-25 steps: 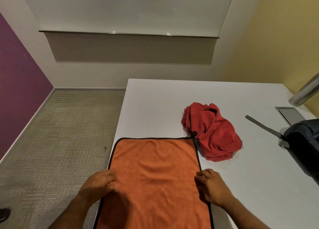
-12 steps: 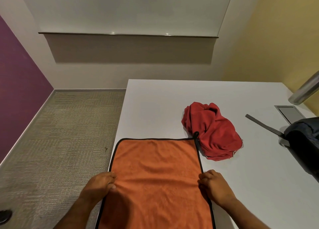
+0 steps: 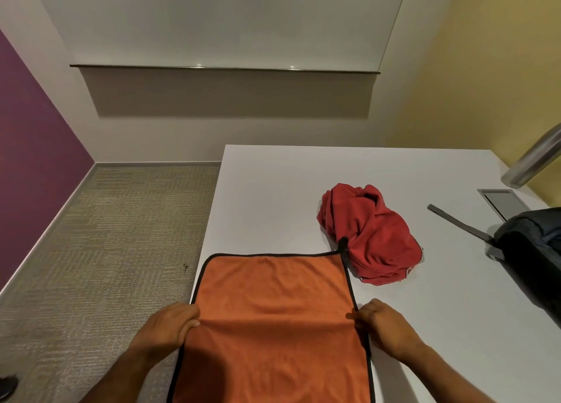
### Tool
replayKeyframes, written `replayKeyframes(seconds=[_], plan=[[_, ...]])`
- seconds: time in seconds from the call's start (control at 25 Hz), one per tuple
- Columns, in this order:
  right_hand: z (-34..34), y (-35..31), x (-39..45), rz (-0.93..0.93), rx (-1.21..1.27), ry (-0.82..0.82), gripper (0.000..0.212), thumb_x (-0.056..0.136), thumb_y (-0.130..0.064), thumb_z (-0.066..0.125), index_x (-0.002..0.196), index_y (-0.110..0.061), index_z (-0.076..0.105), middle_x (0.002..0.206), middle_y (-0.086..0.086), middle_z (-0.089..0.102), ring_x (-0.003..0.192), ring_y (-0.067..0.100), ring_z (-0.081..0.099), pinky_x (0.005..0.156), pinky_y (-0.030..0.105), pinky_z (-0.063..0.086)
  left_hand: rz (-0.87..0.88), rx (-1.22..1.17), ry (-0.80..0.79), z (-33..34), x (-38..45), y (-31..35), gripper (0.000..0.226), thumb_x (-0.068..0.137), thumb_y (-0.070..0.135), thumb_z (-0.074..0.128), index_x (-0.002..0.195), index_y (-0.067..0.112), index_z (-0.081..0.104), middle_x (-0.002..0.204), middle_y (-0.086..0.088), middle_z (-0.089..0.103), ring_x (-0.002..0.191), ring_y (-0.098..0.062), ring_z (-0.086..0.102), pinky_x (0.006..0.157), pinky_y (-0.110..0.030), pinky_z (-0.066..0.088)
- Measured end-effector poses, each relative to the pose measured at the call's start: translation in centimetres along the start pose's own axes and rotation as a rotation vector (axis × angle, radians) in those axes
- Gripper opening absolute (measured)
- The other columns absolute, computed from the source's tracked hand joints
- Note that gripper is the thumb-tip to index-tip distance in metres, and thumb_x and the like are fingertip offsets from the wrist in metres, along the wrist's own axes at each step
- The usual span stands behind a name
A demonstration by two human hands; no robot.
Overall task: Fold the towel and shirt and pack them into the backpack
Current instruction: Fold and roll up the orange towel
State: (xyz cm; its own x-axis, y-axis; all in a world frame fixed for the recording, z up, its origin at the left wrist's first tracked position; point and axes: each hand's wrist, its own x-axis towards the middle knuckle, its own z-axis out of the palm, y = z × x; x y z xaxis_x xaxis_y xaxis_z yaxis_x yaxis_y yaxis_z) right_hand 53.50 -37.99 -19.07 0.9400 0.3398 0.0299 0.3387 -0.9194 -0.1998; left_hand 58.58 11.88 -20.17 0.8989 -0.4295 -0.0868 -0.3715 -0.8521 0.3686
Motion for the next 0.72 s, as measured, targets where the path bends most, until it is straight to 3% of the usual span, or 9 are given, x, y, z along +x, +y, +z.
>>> replayKeyframes(seconds=[0.16, 0.32, 0.56, 0.72], plan=[[-1.7, 0.7, 0.6, 0.041, 0.036, 0.031, 0.019, 0.081, -0.018, 0.062, 0.093, -0.028, 0.072, 0.078, -0.01, 0.068, 0.071, 0.012, 0.06, 0.056, 0.027, 0.051, 0.042, -0.002, 0.096, -1.6, 0.6, -0.3, 0.031, 0.095, 0.055, 0.036, 0.082, 0.033, 0.053, 0.077, 0.02, 0.052, 0.071, 0.0, 0.05, 0.06, -0.021, 0.046], [-5.0, 1.0, 2.6, 0.029, -0.006, 0.07, 0.029, 0.071, -0.002, 0.071, 0.086, -0.027, 0.069, 0.076, -0.008, 0.066, 0.068, 0.015, 0.06, 0.055, 0.023, 0.042, 0.131, 0.021, 0.22, -4.4, 2.3, 0.1, 0.038, 0.099, 0.052, 0.036, 0.093, 0.028, 0.064, 0.084, 0.018, 0.06, 0.075, -0.001, 0.054, 0.062, -0.018, 0.049], [-10.3, 1.3, 7.4, 0.094, -0.021, 0.151, 0.018, 0.078, -0.016, 0.071, 0.092, -0.026, 0.066, 0.087, -0.005, 0.068, 0.075, 0.02, 0.065, 0.057, 0.037, 0.054, 0.253, 0.116, 0.446, -10.0, 6.5, 0.6, 0.033, 0.096, 0.038, 0.048, 0.095, 0.015, 0.071, 0.083, 0.008, 0.065, 0.075, -0.011, 0.06, 0.062, -0.025, 0.053], [-14.2, 0.5, 10.2, 0.079, -0.109, 0.283, 0.018, 0.08, -0.008, 0.069, 0.092, -0.022, 0.066, 0.086, -0.002, 0.068, 0.069, 0.022, 0.064, 0.048, 0.03, 0.046, 0.257, 0.17, 0.581, -14.0, 9.3, 1.0, 0.033, 0.094, 0.031, 0.049, 0.096, 0.007, 0.072, 0.086, -0.003, 0.069, 0.077, -0.022, 0.064, 0.064, -0.035, 0.057]])
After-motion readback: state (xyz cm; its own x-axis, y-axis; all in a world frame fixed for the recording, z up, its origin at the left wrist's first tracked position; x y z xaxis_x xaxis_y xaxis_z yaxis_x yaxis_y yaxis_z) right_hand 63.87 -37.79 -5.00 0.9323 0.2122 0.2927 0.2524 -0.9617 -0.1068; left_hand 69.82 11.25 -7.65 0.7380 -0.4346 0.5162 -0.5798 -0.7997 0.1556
